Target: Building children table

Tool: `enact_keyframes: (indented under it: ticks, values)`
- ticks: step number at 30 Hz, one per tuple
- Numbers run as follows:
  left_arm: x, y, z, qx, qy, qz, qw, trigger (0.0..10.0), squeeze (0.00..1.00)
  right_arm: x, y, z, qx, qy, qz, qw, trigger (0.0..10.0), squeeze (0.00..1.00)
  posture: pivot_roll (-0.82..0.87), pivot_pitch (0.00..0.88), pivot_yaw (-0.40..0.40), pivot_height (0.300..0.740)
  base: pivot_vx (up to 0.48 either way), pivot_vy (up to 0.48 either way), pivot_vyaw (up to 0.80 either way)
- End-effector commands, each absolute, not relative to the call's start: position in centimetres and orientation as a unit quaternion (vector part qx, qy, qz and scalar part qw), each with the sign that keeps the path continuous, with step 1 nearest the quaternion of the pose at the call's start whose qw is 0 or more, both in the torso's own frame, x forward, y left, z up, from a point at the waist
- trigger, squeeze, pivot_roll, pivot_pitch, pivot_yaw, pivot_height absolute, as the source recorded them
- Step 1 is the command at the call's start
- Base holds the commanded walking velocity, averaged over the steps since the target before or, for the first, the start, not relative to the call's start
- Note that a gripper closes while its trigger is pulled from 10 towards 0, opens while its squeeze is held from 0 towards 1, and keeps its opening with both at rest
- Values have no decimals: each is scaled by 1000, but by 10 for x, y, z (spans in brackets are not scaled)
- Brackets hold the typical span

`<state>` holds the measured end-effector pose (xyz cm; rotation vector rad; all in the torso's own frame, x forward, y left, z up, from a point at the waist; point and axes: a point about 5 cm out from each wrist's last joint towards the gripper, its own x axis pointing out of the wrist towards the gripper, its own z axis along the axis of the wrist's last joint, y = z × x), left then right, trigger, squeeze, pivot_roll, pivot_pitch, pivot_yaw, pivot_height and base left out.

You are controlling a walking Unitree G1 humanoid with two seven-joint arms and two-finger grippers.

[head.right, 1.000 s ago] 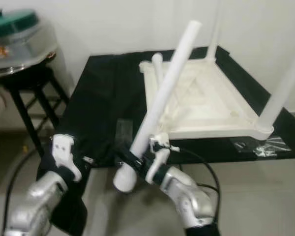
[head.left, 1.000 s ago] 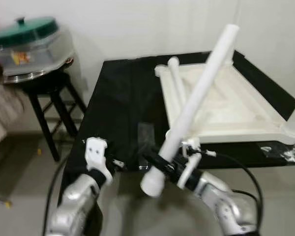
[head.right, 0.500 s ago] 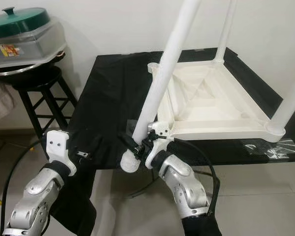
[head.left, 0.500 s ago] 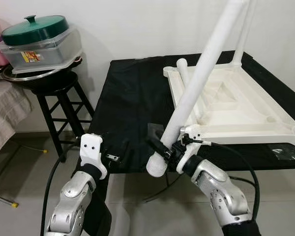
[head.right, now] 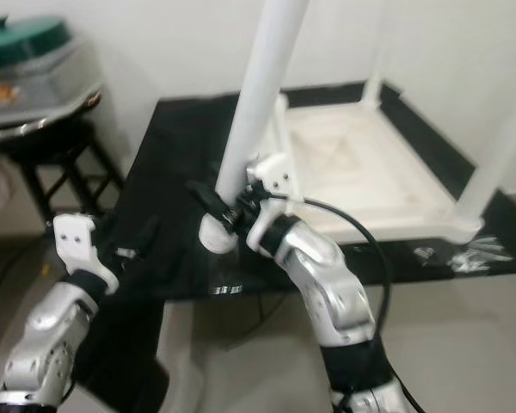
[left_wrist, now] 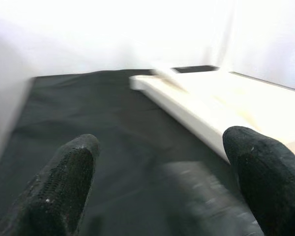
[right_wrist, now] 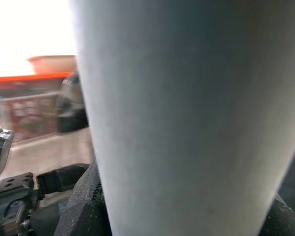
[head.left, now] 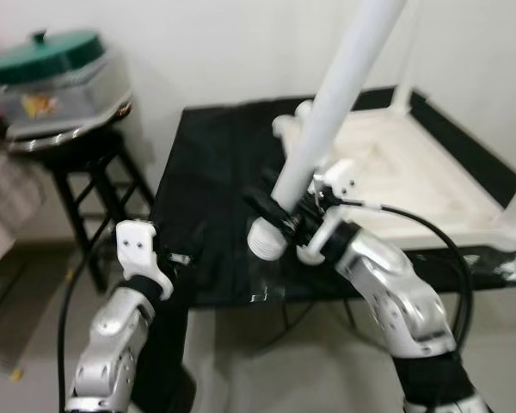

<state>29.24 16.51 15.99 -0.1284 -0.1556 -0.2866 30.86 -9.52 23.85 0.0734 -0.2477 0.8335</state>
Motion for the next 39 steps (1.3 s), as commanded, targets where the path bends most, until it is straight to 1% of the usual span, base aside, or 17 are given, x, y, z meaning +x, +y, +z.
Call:
enact_keyframes:
  ticks: [1, 4, 9, 12, 17, 19, 21, 22, 23, 25, 28, 30, 31, 32, 35, 37, 39]
  values:
    - [291, 167, 161, -61, -80, -143, 985, 10000, 0, 308, -91, 242, 34, -119, 419, 900, 10000, 0, -51, 64, 61, 740, 315, 0, -513]
    - [291, 167, 161, -65, -80, -146, 984, 10000, 0, 307, -91, 243, 11, -130, 408, 904, 10000, 0, -50, 67, 61, 740, 322, 0, -171]
    - [290, 165, 160, -70, -79, -150, 983, 10000, 0, 306, -91, 243, 5, -123, 412, 903, 10000, 0, -53, 69, 59, 740, 334, 0, 0]
    - [290, 164, 159, -72, -78, -152, 983, 10000, 0, 305, -89, 242, -1, -119, 418, 901, 10000, 0, -53, 69, 59, 740, 334, 0, 0]
    - [290, 164, 159, -75, -76, -154, 982, 10000, 0, 300, -86, 238, -9, -113, 444, 889, 10000, 0, -53, 68, 59, 740, 335, 0, 0]
    - [290, 164, 158, -75, -75, -153, 983, 10000, 0, 297, -85, 237, -14, -111, 456, 883, 10000, 0, -54, 67, 60, 740, 311, 0, 0]
    - [291, 165, 154, -75, -65, -143, 985, 10000, 0, 288, -87, 230, -39, -93, 501, 859, 10000, 0, -57, 64, 63, 740, 0, 0, 0]
    - [291, 165, 154, -75, -65, -143, 985, 10000, 0, 288, -87, 230, -39, -93, 501, 859, 10000, 0, -57, 64, 63, 740, 0, 0, 0]
    - [291, 165, 152, -75, -59, -140, 985, 10000, 0, 285, -88, 228, -47, -84, 519, 850, 10000, 0, -57, 64, 63, 740, 0, 0, 0]
    - [291, 165, 152, -75, -59, -140, 985, 10000, 0, 285, -88, 228, -47, -84, 519, 850, 10000, 0, -57, 64, 63, 740, 0, 0, 0]
    - [286, 162, 141, -50, -33, -154, 986, 10000, 0, 272, -102, 217, -69, -37, 588, 805, 10000, 0, -53, 69, 58, 740, 0, 406, 0]
    - [286, 162, 141, -50, -33, -154, 986, 10000, 0, 272, -102, 217, -69, -37, 588, 805, 10000, 0, -53, 69, 58, 740, 0, 480, 0]
    - [285, 162, 139, -46, -30, -155, 986, 10000, 0, 270, -107, 214, -73, -25, 600, 796, 10000, 0, -52, 71, 58, 740, 0, 480, 0]
    - [282, 162, 139, -37, -33, -155, 987, 10000, 0, 272, -112, 214, -75, -18, 602, 795, 10000, 0, -48, 80, 57, 740, 0, 0, 0]
    - [282, 162, 139, -37, -33, -155, 987, 10000, 0, 272, -112, 214, -75, -18, 602, 795, 10000, 0, -48, 80, 57, 740, 0, 0, 0]
    - [274, 161, 136, -19, -30, -166, 986, 10000, 0, 279, -122, 215, -77, -8, 596, 799, 10000, 0, -42, 97, 57, 740, 0, 0, 0]
    - [274, 161, 136, -19, -30, -166, 986, 10000, 0, 279, -122, 215, -77, -8, 596, 799, 10000, 0, -42, 97, 57, 740, 0, 0, 0]
